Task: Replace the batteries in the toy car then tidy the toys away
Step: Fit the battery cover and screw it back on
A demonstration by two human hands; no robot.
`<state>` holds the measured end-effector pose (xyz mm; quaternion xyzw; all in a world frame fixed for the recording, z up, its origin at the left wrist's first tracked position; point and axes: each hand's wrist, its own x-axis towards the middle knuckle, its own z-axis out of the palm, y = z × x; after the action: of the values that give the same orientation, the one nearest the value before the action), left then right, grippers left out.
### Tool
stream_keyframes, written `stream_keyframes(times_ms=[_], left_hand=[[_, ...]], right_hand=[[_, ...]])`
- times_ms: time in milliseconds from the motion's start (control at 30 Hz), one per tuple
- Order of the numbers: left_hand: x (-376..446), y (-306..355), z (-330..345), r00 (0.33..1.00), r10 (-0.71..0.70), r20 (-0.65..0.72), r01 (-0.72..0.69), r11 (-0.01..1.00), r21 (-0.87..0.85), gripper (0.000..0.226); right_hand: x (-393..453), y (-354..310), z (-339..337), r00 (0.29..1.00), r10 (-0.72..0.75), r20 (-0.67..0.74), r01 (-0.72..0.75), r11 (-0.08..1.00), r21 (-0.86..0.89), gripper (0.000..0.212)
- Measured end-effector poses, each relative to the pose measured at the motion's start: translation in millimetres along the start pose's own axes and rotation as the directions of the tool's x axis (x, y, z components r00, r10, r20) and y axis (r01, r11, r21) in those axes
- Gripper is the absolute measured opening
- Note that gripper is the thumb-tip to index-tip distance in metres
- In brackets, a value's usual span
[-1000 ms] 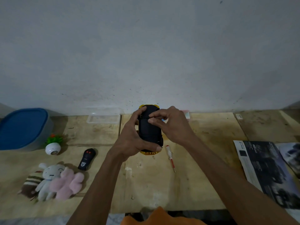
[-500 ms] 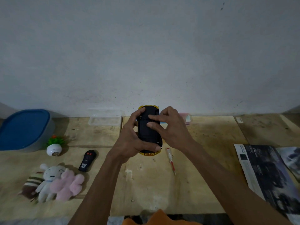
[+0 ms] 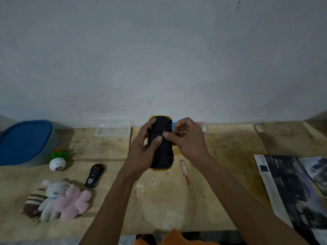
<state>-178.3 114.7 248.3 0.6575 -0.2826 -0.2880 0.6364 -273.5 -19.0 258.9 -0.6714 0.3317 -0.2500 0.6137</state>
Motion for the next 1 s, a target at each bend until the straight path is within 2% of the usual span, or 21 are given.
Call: stream_keyframes(times_ms=[167, 267, 400, 533, 600, 733, 1000], left_hand=[[2, -4, 0, 0.999, -0.035, 0.000, 0.035, 0.999, -0.030, 0.050], [3, -8, 1, 0.998, -0.068, 0.012, 0.069, 0.996, -0.048, 0.053], [4, -12, 5, 0.995, -0.098, 0.005, 0.098, 0.994, -0.042, 0.048], [10, -9, 8, 0.994, -0.105, 0.003, 0.105, 0.994, -0.034, 0.046], [13, -7, 7, 0.995, -0.104, 0.006, 0.104, 0.994, -0.043, 0.046], [14, -6, 7, 0.994, -0.110, 0.006, 0.110, 0.993, -0.049, 0.046], [14, -1, 12, 0.994, -0.088, -0.057, 0.085, 0.995, -0.055, 0.045]], right_hand=[[0, 5, -4, 0.999, 0.022, 0.040, -0.022, 1.000, 0.004, 0.028], [2, 8, -4, 0.999, -0.017, 0.030, 0.019, 0.997, -0.074, 0.029], [6, 7, -11, 0.995, 0.015, 0.103, -0.004, 0.995, -0.101, 0.032], [5, 10, -14, 0.988, -0.110, 0.105, 0.133, 0.960, -0.248, 0.022], [4, 11, -13, 0.978, -0.159, 0.134, 0.193, 0.935, -0.299, 0.024], [7, 9, -18, 0.971, -0.132, 0.197, 0.195, 0.920, -0.340, 0.030], [14, 8, -21, 0.970, -0.090, 0.224, 0.146, 0.957, -0.250, 0.031]])
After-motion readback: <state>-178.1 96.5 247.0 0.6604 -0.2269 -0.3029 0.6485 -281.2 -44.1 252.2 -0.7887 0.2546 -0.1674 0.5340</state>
